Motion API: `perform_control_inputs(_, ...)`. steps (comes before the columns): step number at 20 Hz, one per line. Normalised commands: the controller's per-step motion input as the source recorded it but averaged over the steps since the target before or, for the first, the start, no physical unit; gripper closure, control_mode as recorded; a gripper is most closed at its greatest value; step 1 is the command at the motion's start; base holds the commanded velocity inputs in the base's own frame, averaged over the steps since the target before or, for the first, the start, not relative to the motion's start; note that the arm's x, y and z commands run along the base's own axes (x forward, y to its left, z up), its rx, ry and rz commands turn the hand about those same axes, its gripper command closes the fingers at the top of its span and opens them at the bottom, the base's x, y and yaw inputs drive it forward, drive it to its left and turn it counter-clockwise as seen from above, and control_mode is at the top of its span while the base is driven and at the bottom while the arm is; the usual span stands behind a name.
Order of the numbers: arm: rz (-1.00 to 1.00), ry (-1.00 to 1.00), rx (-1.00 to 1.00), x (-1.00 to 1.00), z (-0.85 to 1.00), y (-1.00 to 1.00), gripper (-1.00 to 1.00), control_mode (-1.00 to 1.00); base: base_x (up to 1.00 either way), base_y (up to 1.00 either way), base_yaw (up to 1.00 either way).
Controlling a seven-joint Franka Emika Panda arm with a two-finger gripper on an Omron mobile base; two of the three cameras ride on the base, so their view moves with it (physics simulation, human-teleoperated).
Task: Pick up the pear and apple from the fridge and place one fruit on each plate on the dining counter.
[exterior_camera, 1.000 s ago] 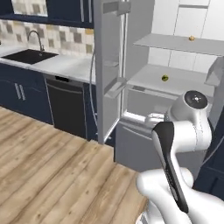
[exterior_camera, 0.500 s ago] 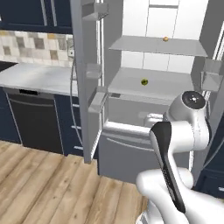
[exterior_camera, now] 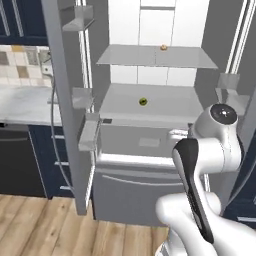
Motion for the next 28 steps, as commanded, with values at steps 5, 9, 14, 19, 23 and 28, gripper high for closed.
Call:
perform_control_inputs(5,0.00,0.00,0.00,0.00,0.00,0.00,-1.00,1.00,0.74,0.37,-0.30)
perform_control_inputs(9,0.00,0.00,0.00,0.00,0.00,0.00,-1.00,1.00,0.47,0.39,-0.30)
perform_control_inputs(14,0.00,0.00,0.00,0.00,0.00,0.00,-1.00,1.00,0.48,0.18,-0.26)
perform_control_inputs(19,0.00,0.00,0.00,0.00,0.00,0.00,-1.00,1.00,0.57,0.21,-0.11)
perform_control_inputs(23,0.00,0.00,0.00,0.00,0.00,0.00,-1.00,1.00,0.51,0.23,-0.07)
perform_control_inputs(28,0.00,0.00,0.00,0.00,0.00,0.00,-1.00,1.00,0.22,0.34,-0.07)
